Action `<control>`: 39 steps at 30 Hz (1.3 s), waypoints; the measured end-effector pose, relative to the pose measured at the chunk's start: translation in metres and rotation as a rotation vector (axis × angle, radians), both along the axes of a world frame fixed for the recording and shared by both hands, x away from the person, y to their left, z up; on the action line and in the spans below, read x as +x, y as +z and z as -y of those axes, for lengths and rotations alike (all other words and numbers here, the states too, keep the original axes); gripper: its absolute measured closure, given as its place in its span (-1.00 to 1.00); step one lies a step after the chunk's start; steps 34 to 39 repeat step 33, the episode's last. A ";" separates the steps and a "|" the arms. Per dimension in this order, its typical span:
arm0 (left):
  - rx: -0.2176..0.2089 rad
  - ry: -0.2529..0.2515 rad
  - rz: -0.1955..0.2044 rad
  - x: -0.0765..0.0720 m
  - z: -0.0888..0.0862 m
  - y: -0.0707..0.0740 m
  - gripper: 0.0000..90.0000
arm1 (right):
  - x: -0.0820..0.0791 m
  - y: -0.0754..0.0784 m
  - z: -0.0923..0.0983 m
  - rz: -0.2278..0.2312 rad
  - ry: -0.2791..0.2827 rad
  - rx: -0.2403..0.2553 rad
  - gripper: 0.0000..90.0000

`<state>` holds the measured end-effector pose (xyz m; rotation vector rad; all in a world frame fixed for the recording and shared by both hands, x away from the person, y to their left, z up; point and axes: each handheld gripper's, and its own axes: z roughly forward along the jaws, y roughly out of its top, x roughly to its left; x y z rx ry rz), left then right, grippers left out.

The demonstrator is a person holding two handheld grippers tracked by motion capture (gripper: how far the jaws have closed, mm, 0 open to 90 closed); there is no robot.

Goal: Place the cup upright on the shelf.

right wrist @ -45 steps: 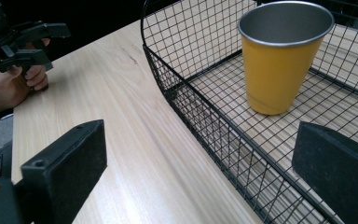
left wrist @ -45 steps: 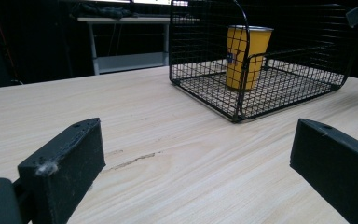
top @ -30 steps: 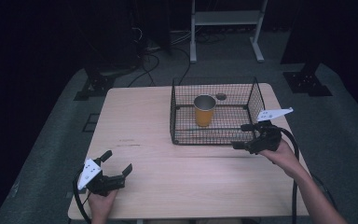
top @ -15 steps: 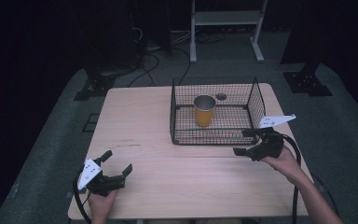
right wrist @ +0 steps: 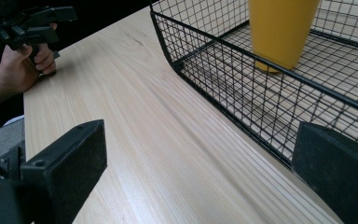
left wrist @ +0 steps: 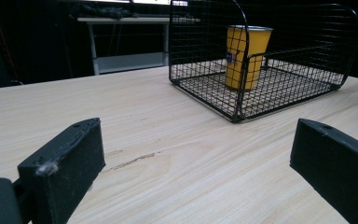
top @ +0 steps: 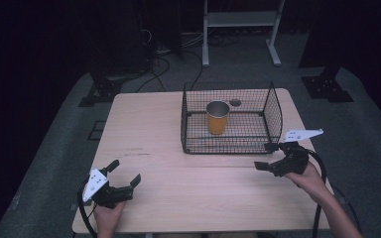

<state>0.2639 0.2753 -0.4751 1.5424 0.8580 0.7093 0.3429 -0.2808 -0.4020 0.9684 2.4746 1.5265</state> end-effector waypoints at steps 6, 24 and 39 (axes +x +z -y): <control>0.001 0.001 -0.001 0.000 0.000 0.000 -0.95 | -0.004 -0.005 0.007 -0.001 -0.019 -0.004 -0.94; 0.000 0.006 0.002 0.000 0.000 0.000 -0.95 | -0.024 -0.019 0.019 0.010 -0.048 -0.007 -0.94; 0.001 0.009 0.001 0.001 0.000 0.000 -0.95 | -0.042 -0.032 0.023 -0.008 -0.047 0.013 -0.87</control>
